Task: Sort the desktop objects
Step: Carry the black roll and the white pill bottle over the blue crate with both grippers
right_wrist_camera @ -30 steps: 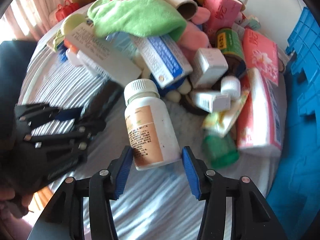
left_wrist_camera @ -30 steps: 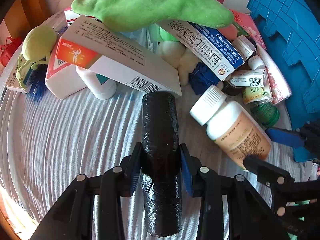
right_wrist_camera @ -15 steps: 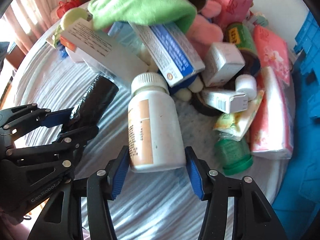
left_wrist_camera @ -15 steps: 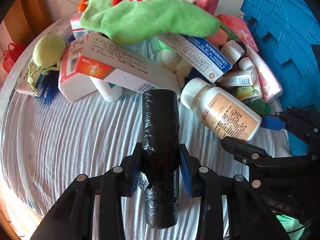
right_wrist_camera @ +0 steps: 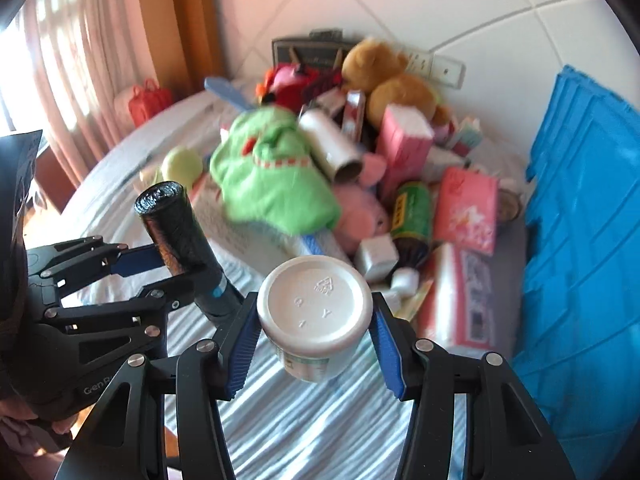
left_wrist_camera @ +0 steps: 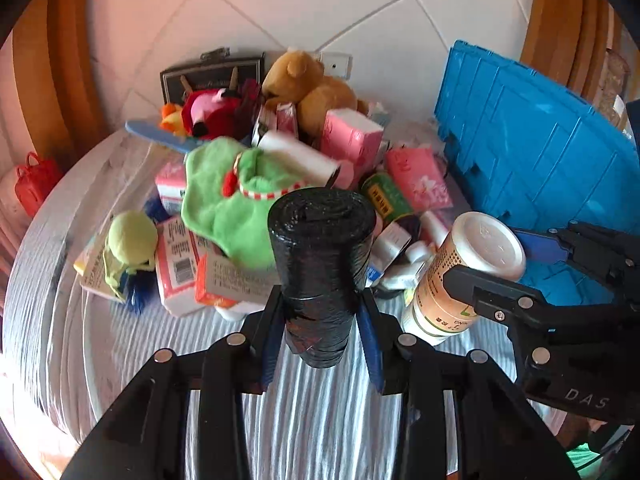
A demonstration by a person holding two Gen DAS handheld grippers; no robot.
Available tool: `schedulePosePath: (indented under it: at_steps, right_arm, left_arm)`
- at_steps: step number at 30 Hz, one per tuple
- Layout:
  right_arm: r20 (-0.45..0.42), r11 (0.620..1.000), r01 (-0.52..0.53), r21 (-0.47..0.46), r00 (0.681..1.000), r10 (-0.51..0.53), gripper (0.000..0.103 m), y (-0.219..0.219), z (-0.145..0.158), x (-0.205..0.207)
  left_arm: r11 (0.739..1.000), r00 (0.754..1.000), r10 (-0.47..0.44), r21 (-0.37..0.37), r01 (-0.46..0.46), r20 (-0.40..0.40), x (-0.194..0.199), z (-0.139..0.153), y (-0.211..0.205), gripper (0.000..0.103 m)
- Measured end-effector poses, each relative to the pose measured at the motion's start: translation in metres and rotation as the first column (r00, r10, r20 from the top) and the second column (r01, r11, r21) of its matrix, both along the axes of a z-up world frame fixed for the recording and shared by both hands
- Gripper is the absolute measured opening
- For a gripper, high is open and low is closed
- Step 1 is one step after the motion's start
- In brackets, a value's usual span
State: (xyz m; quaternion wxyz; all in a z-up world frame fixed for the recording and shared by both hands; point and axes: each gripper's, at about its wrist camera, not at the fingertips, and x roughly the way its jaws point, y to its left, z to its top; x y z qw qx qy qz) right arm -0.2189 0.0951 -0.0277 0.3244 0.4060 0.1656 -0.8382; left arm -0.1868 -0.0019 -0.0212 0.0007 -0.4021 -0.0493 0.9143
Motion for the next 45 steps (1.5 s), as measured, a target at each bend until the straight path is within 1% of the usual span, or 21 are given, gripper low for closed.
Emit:
schedulePosePath:
  at_steps: [4, 7, 10, 12, 15, 18, 19, 22, 24, 27, 29, 32, 33, 37, 39, 42, 44, 45]
  right_arm:
    - [-0.1, 0.997, 0.036, -0.063, 0.994, -0.042, 0.052, 0.008, 0.046, -0.001]
    - [-0.176, 0.992, 0.071, -0.108, 0.98, -0.09, 0.052, 0.023, 0.089, 0.001]
    - [-0.257, 0.981, 0.117, -0.157, 0.954, -0.155, 0.052, 0.043, 0.13, 0.004]
    - [-0.304, 0.969, 0.15, -0.197, 0.93, -0.206, 0.052, 0.061, 0.158, 0.005]
    - [-0.369, 0.945, 0.214, -0.247, 0.881, -0.296, 0.052, 0.092, 0.195, 0.008]
    - [-0.418, 0.91, 0.288, -0.298, 0.818, -0.395, 0.052, 0.132, 0.226, 0.015]
    - [-0.427, 0.9, 0.306, -0.309, 0.801, -0.419, 0.052, 0.143, 0.232, 0.017]
    - [-0.455, 0.862, 0.388, -0.327, 0.734, -0.503, 0.052, 0.185, 0.25, 0.027]
    - [-0.458, 0.838, 0.438, -0.325, 0.702, -0.545, 0.052, 0.209, 0.253, 0.03]
    - [-0.454, 0.795, 0.525, -0.304, 0.654, -0.606, 0.052, 0.245, 0.249, 0.031]
    - [-0.427, 0.766, 0.574, -0.29, 0.638, -0.641, 0.052, 0.269, 0.239, 0.027]
    - [-0.398, 0.728, 0.643, -0.239, 0.618, -0.677, 0.052, 0.297, 0.216, 0.014]
    - [-0.388, 0.718, 0.66, -0.222, 0.616, -0.686, 0.052, 0.304, 0.209, 0.011]
    - [-0.332, 0.699, 0.695, -0.168, 0.628, -0.704, 0.052, 0.333, 0.179, -0.003]
    - [-0.315, 0.698, 0.703, -0.14, 0.637, -0.704, 0.052, 0.343, 0.166, -0.009]
    - [-0.3, 0.703, 0.704, -0.103, 0.652, -0.697, 0.052, 0.357, 0.15, -0.017]
    - [-0.304, 0.711, 0.699, -0.08, 0.662, -0.685, 0.052, 0.362, 0.143, -0.022]
    - [-0.308, 0.718, 0.692, -0.072, 0.67, -0.676, 0.052, 0.364, 0.139, -0.024]
  left_arm:
    - [0.999, 0.995, -0.045, -0.008, 0.045, -0.092, -0.005, 0.046, 0.013, 0.034]
    - [0.997, 0.984, -0.08, -0.027, 0.077, -0.16, -0.015, 0.081, 0.031, 0.034]
    - [0.992, 0.966, -0.123, -0.039, 0.117, -0.228, -0.024, 0.112, 0.051, 0.034]
    - [0.988, 0.95, -0.153, -0.041, 0.147, -0.272, -0.028, 0.129, 0.067, 0.034]
    - [0.978, 0.924, -0.209, -0.04, 0.207, -0.321, -0.035, 0.154, 0.096, 0.034]
    - [0.961, 0.891, -0.269, -0.044, 0.272, -0.366, -0.037, 0.177, 0.128, 0.034]
    - [0.954, 0.876, -0.291, -0.045, 0.297, -0.384, -0.037, 0.183, 0.14, 0.034]
    - [0.927, 0.836, -0.356, -0.048, 0.371, -0.417, -0.033, 0.2, 0.175, 0.034]
    - [0.905, 0.812, -0.402, -0.045, 0.424, -0.423, -0.032, 0.206, 0.199, 0.034]
    - [0.874, 0.794, -0.459, -0.041, 0.485, -0.399, -0.034, 0.209, 0.236, 0.034]
    - [0.855, 0.789, -0.495, -0.044, 0.516, -0.365, -0.037, 0.204, 0.262, 0.034]
    - [0.834, 0.794, -0.536, -0.035, 0.551, -0.286, -0.046, 0.189, 0.3, 0.034]
    - [0.829, 0.797, -0.548, -0.034, 0.559, -0.255, -0.049, 0.183, 0.312, 0.034]
    - [0.821, 0.811, -0.567, -0.021, 0.571, -0.146, -0.06, 0.159, 0.346, 0.034]
    - [0.818, 0.814, -0.573, -0.015, 0.574, -0.097, -0.063, 0.146, 0.358, 0.034]
    - [0.822, 0.821, -0.57, -0.023, 0.569, -0.035, -0.064, 0.131, 0.369, 0.034]
    - [0.829, 0.828, -0.559, -0.009, 0.559, -0.046, -0.061, 0.133, 0.368, 0.034]
    - [0.835, 0.834, -0.55, -0.015, 0.55, -0.052, -0.06, 0.133, 0.368, 0.034]
